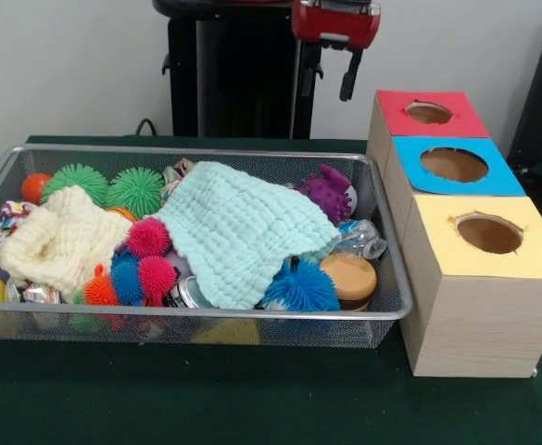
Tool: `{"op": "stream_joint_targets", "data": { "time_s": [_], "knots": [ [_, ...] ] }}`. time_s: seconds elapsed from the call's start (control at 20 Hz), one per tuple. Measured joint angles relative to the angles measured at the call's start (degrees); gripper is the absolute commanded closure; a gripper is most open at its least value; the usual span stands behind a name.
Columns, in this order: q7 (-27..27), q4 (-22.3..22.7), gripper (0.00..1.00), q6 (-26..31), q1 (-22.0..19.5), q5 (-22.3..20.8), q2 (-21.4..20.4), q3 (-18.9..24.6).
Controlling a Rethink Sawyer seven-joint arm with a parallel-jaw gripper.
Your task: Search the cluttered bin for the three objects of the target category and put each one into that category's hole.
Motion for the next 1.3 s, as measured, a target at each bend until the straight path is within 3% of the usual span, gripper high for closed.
{"op": "stream_joint_targets", "data": {
  "time_s": [0.5, 1.3],
  "knots": [
    [0.0, -0.45, 0.0, -8.33, -0.46, 0.02, 5.45, -1.24],
    [0.0, -0.64, 0.0, -20.22, -7.52, -1.8, 14.27, -1.11]
  ]
}}
